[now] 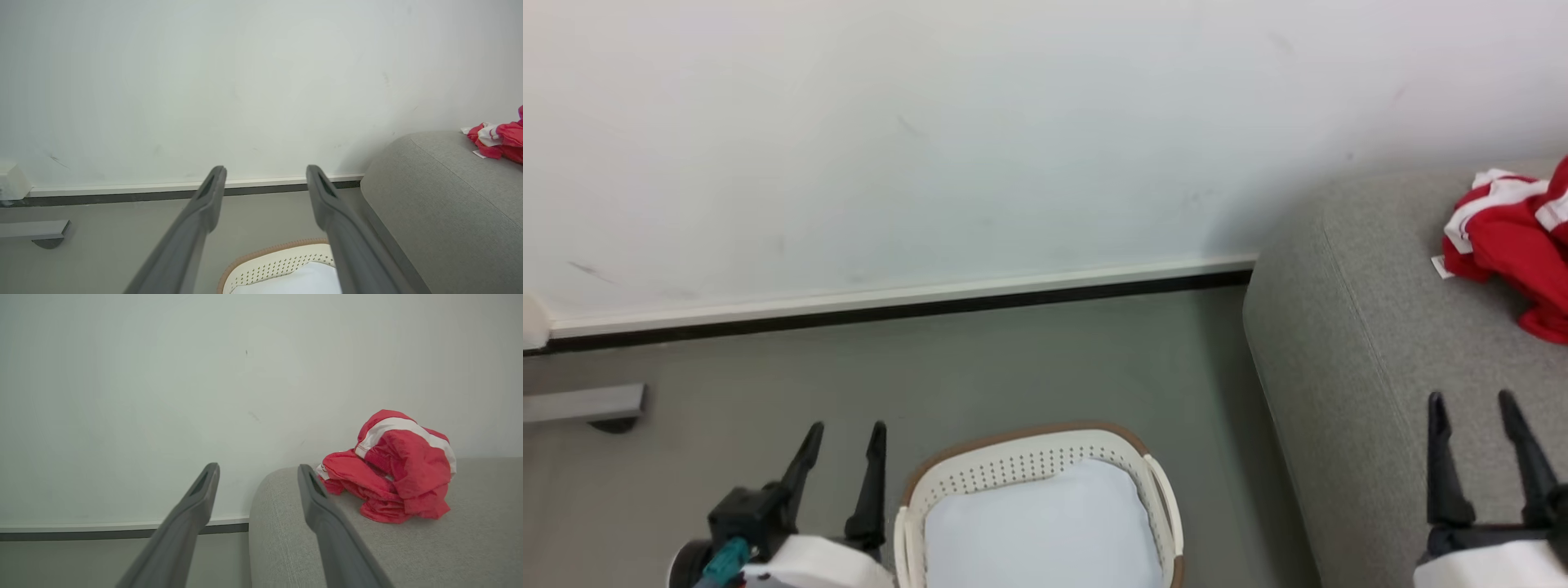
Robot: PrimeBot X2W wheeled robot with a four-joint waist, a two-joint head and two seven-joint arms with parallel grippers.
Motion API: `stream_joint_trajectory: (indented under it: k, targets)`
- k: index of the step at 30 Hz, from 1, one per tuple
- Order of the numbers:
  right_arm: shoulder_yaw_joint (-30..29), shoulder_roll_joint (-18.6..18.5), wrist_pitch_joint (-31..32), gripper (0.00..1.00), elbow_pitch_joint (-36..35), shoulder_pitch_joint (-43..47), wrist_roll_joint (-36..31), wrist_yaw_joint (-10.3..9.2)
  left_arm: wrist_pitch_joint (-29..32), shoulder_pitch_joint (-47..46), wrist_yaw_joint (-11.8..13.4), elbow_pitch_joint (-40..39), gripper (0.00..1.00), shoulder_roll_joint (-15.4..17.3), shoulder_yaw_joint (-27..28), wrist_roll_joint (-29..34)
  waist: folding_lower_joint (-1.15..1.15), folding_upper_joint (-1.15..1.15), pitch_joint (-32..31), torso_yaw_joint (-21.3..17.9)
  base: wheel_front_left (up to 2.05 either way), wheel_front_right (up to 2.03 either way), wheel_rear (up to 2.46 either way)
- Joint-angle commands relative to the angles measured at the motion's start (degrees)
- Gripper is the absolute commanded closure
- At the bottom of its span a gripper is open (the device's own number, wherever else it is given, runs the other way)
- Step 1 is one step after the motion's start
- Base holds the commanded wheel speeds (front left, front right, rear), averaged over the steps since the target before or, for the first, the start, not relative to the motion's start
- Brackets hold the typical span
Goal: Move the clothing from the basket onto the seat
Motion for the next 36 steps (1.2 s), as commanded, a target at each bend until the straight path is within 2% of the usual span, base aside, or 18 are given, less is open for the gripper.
stream_joint_trajectory:
  k: [1, 7, 16, 25, 36]
  targets:
    - [0.2, 0.1, 0.1, 0.0, -0.2, 1.2, 0.1, -0.15, 0.0, 1.2, -0.1, -0.1, 0.0, -0.3, 0.6, 0.5, 0.02, 0.0, -1.5, 1.2, 0.0, 0.0, 0.0]
    - [2.7, 0.8, 0.1, 0.0, 2.1, 5.3, -0.6, -0.15, 0.0, 5.9, -1.5, -0.2, 0.0, -2.7, 4.8, 2.9, 0.02, 0.0, -4.8, 2.1, 0.0, 0.0, 0.0]
    - [4.1, 1.1, 0.1, 0.0, 4.2, 5.5, -0.3, -0.15, 0.0, 8.0, -4.4, 0.3, 0.0, -5.1, 8.3, 5.9, 0.02, 0.0, -5.5, 2.8, 0.0, 0.0, 0.0]
    - [4.8, 1.1, 0.1, 0.0, 4.9, 4.6, 0.3, -0.15, 0.0, 7.7, -6.6, 0.7, 0.0, -6.2, 10.9, 7.6, 0.02, 0.0, -5.4, 2.7, 0.0, 0.0, 0.0]
    - [5.4, 1.1, 0.1, 0.0, 5.2, 4.4, 0.6, -0.15, 0.0, 7.4, -8.0, 0.7, 0.0, -7.3, 12.9, 9.4, 0.02, 0.0, -5.4, 2.4, 0.0, 0.0, 0.0]
